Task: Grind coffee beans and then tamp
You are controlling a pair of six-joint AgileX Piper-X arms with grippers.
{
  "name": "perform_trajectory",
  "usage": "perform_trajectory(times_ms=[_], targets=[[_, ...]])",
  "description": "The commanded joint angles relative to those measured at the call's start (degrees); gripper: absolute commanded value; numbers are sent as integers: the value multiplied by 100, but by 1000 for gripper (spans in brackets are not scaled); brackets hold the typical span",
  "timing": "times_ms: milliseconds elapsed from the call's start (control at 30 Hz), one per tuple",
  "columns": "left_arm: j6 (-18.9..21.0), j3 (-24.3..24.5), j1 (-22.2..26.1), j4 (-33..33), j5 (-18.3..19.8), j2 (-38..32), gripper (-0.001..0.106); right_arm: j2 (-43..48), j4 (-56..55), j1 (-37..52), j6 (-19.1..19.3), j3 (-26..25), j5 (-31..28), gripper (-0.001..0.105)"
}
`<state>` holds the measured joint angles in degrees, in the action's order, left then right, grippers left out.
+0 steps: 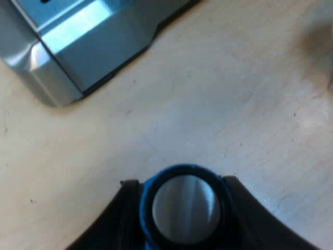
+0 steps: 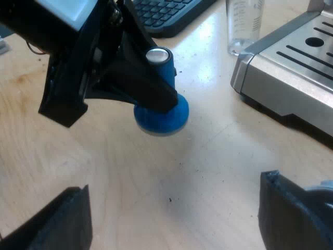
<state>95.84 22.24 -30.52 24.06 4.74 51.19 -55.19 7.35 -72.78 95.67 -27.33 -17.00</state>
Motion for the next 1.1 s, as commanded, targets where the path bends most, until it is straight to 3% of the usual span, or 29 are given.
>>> perform_trajectory(times_ms=[33, 200, 433, 600, 700, 833, 933, 1000, 1100], targets=[[-66, -137, 4, -439, -27, -32, 1, -8, 109, 20, 54, -14, 55, 67], [-99, -506, 4, -1114, -243, -42, 1, -8, 109, 20, 54, -14, 55, 67], [-99, -795, 4, -1540, -74, 125, 5, -8, 109, 20, 31, -14, 55, 67], [-99, -793, 4, -1585, 13, 470, 31, -8, 109, 20, -304, -14, 55, 67], [-99, -793, 4, -1586, 13, 629, 41, -8, 109, 20, -430, -14, 55, 67], [-99, -793, 4, -1586, 13, 714, 47, -8, 109, 20, -437, -14, 55, 67], [-99, -793, 4, -1606, 25, 711, 62, -8, 109, 20, -437, -14, 55, 67], [-45, -763, 4, -1600, 25, 711, 77, -8, 109, 20, -437, -14, 55, 67], [-46, -542, 4, -1162, 25, 711, 86, -8, 109, 20, -437, -14, 55, 67]])
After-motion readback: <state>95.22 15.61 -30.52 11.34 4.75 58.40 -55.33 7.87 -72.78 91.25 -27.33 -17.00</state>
